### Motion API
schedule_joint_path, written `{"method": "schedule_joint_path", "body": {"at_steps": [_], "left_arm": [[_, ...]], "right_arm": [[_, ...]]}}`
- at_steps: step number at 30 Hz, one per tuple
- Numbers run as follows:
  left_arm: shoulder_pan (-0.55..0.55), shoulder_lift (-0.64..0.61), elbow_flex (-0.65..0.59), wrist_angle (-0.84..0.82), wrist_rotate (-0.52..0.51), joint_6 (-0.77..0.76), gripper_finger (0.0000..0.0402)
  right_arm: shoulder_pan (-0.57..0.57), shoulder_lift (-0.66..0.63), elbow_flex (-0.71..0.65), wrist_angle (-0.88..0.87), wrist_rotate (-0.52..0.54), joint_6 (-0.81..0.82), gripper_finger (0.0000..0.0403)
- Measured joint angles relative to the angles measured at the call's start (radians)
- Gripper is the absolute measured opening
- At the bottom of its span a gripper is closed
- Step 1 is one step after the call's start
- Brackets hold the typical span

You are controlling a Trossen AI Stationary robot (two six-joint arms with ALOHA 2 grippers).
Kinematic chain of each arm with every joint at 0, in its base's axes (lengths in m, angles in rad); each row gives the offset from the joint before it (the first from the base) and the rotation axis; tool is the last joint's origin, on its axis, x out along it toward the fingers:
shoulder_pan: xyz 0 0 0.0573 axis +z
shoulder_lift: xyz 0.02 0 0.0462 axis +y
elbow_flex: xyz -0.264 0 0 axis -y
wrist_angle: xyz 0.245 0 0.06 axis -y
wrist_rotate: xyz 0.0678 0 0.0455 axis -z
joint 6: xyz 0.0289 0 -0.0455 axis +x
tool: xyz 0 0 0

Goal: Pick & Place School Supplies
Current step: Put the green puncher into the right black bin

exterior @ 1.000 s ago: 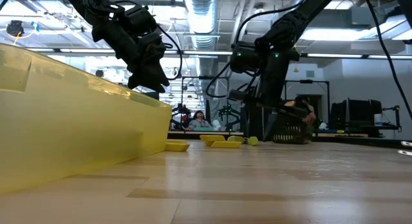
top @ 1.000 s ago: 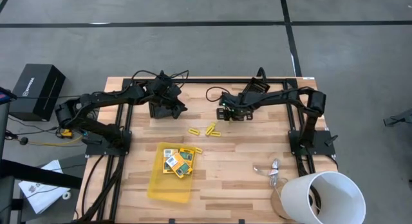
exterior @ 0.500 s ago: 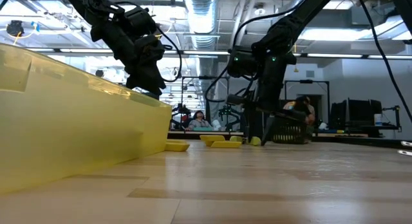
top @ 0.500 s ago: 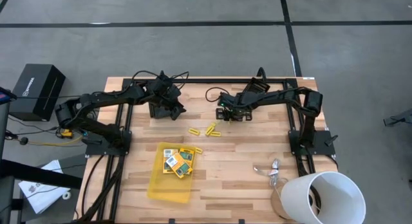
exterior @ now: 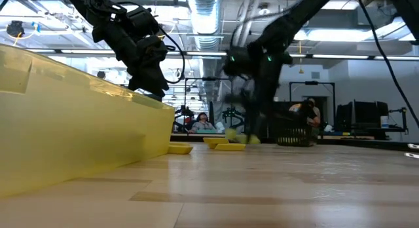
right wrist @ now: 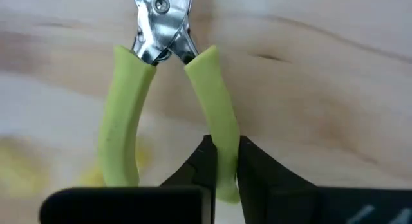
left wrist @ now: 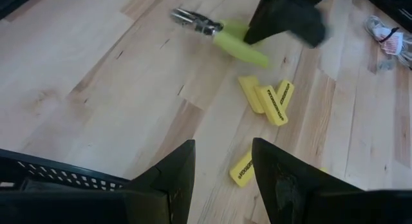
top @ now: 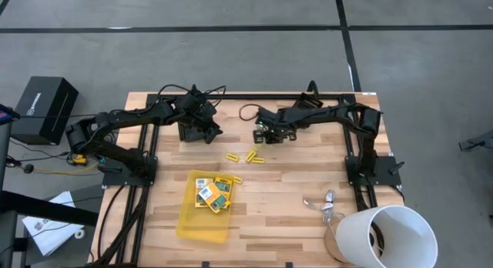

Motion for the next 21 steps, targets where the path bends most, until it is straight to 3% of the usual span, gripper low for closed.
{"method": "schedule_joint_path", "body": {"at_steps": [7, 9, 21], "left_arm": [[0.000, 0.000, 0.000, 0.006, 0.000, 0.000, 0.0150], [0.000, 0.000, 0.000, 0.010, 0.000, -0.001, 0.0150], [0.011, 0.000, -0.001, 0.037, 0.000, -0.001, 0.0150]], "right_arm": [[0.000, -0.048, 0.123, -0.032, 0.031, -0.041, 0.0026], [-0.010, -0.072, 0.149, -0.110, 0.051, -0.062, 0.0026], [-0.135, -0.304, 0.192, -0.492, 0.331, -0.068, 0.0026]]}}
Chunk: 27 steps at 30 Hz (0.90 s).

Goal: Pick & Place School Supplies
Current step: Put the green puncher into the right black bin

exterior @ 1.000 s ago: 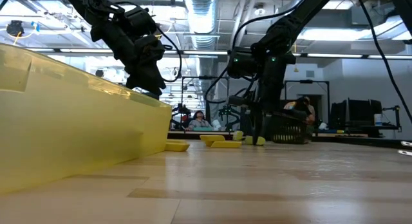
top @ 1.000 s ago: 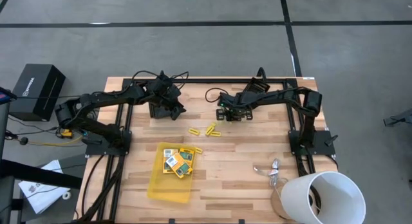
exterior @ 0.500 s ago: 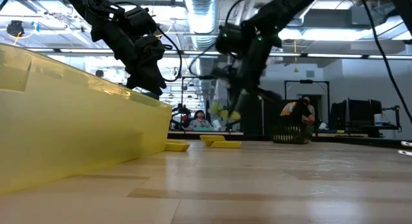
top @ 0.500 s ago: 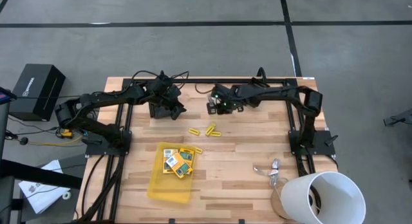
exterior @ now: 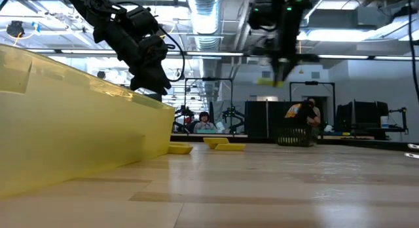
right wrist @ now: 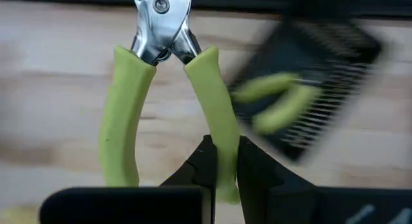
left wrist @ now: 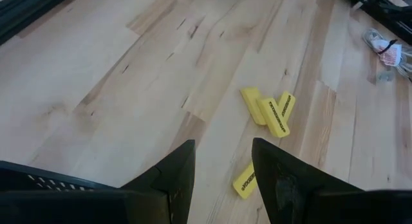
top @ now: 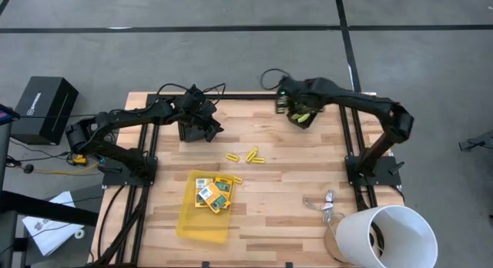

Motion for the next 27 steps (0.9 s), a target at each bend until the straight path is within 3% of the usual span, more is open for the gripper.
{"method": "schedule_joint_path", "body": {"at_steps": [6, 20, 27], "left_arm": [[0.000, 0.000, 0.000, 0.012, 0.000, 0.000, 0.0150], [0.000, 0.000, 0.000, 0.014, 0.021, -0.001, 0.0150], [0.000, 0.000, 0.000, 0.013, 0.036, -0.001, 0.0150]], "right_arm": [[-0.090, -0.037, -0.001, -0.138, 0.050, 0.027, 0.0026], [-0.163, 0.135, -0.001, -0.089, -0.006, 0.001, 0.0025], [-0.178, 0.138, -0.001, -0.105, -0.006, -0.031, 0.0025]]}}
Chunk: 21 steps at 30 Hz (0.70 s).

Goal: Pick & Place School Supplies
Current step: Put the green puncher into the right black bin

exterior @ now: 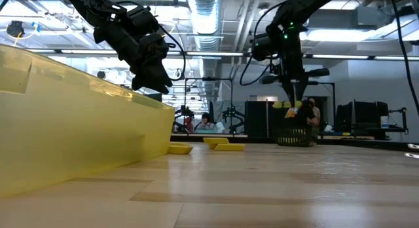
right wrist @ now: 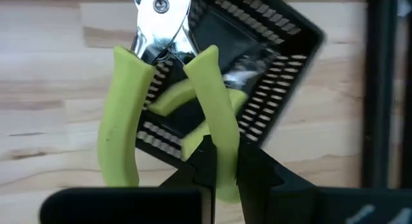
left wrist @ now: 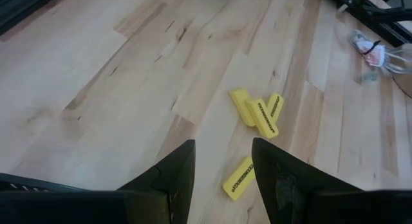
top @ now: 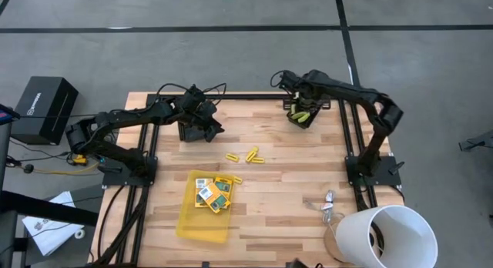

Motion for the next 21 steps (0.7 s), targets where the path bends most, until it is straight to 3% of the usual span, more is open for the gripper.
{"method": "schedule_joint_path", "body": {"at_steps": [5, 15, 21], "left_arm": [[0.000, 0.000, 0.000, 0.000, 0.003, 0.000, 0.0150], [0.000, 0.000, 0.000, 0.006, 0.003, 0.000, 0.0150], [0.000, 0.000, 0.000, 0.013, 0.003, 0.000, 0.0150]], "right_arm": [[-0.021, -0.043, -0.043, -0.021, -0.001, -0.019, 0.0025], [-0.012, -0.290, -0.389, 0.217, -0.066, 0.143, 0.0025], [-0.013, -0.352, -0.439, 0.310, -0.072, 0.164, 0.0025]]}}
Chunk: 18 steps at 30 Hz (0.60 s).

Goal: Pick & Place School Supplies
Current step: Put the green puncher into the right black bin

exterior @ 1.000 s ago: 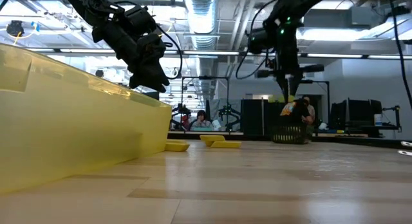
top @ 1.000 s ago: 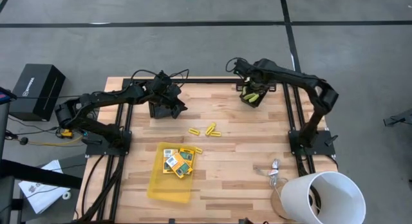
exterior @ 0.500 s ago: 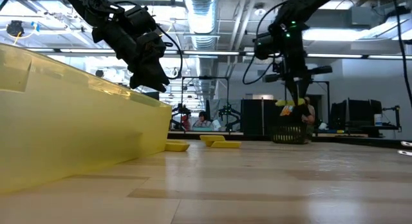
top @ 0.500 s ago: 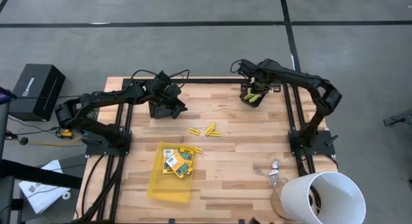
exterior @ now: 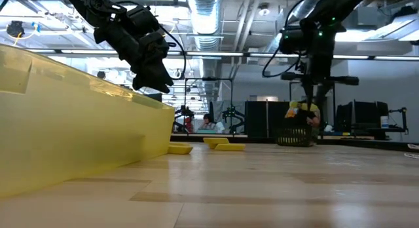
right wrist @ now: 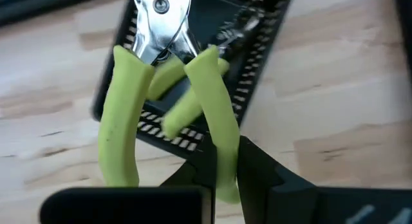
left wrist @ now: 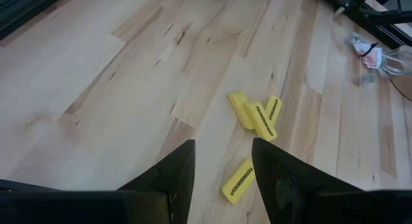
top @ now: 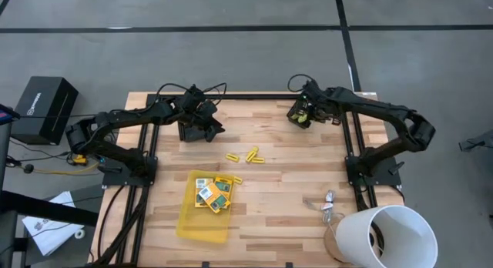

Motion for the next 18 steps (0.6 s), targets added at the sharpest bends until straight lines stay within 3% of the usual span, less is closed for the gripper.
{"method": "schedule_joint_path", "body": {"at_steps": [5, 18], "left_arm": [[0.000, 0.000, 0.000, 0.000, 0.000, 0.000, 0.0150], [0.000, 0.000, 0.000, 0.000, 0.005, -0.022, 0.0150]], "right_arm": [[0.000, 0.034, 0.000, 0.091, -0.022, 0.002, 0.0025], [-0.008, 0.145, 0.000, 0.108, -0.036, -0.005, 0.0025]]}}
